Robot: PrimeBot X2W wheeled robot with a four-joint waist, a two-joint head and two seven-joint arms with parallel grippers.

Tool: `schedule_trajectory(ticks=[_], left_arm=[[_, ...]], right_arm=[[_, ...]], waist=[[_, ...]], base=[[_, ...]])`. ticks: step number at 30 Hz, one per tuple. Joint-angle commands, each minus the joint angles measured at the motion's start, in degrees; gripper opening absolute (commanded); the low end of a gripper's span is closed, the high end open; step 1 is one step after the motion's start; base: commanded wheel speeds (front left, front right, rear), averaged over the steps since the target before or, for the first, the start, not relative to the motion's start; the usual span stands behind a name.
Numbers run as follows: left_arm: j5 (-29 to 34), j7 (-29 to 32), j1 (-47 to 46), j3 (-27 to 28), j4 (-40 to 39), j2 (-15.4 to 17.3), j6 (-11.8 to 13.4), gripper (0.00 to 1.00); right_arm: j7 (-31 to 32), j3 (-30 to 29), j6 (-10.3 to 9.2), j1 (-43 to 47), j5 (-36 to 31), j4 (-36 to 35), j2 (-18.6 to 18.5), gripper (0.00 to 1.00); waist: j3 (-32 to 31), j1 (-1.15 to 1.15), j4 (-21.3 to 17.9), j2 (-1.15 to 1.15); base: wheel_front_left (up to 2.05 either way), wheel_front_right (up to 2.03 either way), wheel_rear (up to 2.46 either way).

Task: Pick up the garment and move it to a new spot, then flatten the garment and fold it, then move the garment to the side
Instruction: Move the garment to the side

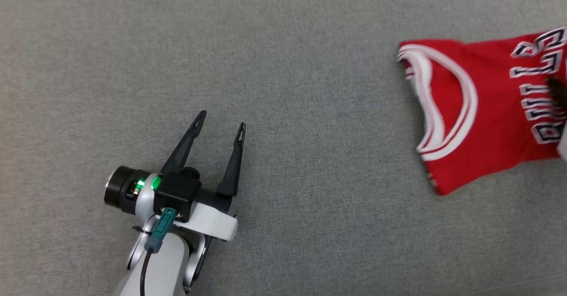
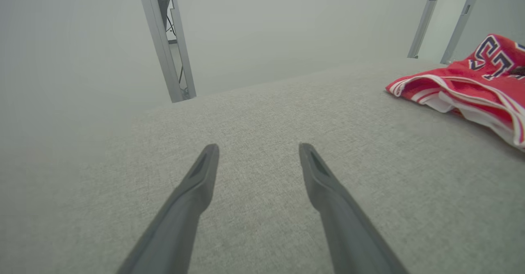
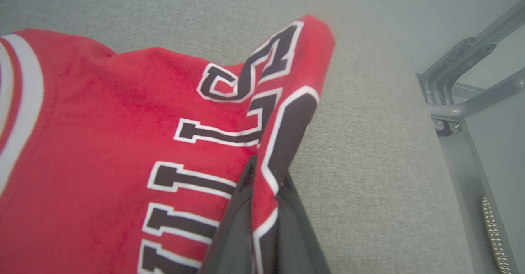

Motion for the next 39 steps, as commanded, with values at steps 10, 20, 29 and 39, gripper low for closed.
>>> schedule_trajectory(ticks=[10,20,29,39], left_arm=[[0.7,-0.1,-3.3,0.6,-0.1,0.8,-0.3,1.0],[0.4,0.1,-4.1,0.4,0.5,0.9,-0.3,1.0],[0.3,0.1,-4.1,0.9,1.2,1.3,-0.1,1.0],[-0.6,0.0,-2.8,0.4,1.0,0.8,0.5,1.0]], right_arm=[[-4.2,0.1,-0.05,-9.9,-4.5,12.6,-3.4,0.0],[-6.7,-0.1,-0.05,-14.3,-8.8,21.4,-1.5,0.0],[-7.5,-1.2,-0.05,-15.6,-12.5,24.2,0.1,1.0],[-7.6,-3.8,-0.05,-14.4,-14.6,24.4,1.2,1.0]], waist=[[7.7,0.0,-0.9,0.0],[9.3,0.0,-0.4,0.0],[9.1,0.0,0.1,0.0],[5.3,0.0,1.2,0.0]], base=[[0.0,0.0,0.0],[0.0,0.0,0.0],[0.0,0.0,0.0],[0.0,0.0,0.0]])
